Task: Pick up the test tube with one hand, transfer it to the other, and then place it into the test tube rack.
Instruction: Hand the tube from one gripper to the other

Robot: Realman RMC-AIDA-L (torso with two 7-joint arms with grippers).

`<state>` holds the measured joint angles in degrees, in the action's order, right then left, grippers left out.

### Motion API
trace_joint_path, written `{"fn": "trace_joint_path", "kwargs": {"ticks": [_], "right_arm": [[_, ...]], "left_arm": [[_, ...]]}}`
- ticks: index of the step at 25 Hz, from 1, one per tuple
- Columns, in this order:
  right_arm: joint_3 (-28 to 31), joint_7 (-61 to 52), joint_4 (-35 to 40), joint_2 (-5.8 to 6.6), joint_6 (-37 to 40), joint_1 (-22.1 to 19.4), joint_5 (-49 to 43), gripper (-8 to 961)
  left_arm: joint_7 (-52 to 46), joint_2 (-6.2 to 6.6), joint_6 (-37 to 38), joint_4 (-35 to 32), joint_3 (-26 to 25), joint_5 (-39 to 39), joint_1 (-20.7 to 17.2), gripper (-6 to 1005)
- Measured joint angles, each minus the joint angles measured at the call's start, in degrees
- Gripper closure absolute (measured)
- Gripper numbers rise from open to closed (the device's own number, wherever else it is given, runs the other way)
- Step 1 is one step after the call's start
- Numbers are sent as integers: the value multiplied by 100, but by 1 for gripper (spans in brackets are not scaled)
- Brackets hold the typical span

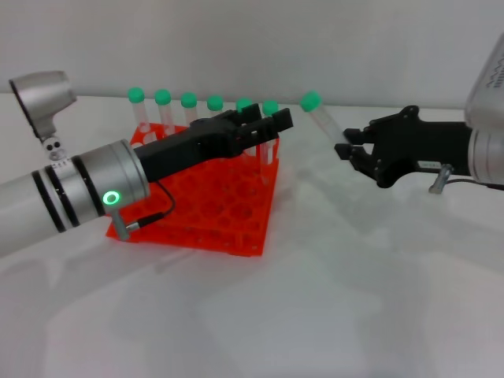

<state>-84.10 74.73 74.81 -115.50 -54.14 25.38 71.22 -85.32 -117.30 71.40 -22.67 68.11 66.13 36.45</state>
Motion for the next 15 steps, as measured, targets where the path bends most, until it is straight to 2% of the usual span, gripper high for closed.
{"fn": "trace_joint_path", "kwargs": {"ticks": [15], "right_arm": [[-493, -25, 19, -6, 200, 243, -5, 718]], "left_arm": [[50, -131, -224, -8, 0, 473, 255, 156]]}}
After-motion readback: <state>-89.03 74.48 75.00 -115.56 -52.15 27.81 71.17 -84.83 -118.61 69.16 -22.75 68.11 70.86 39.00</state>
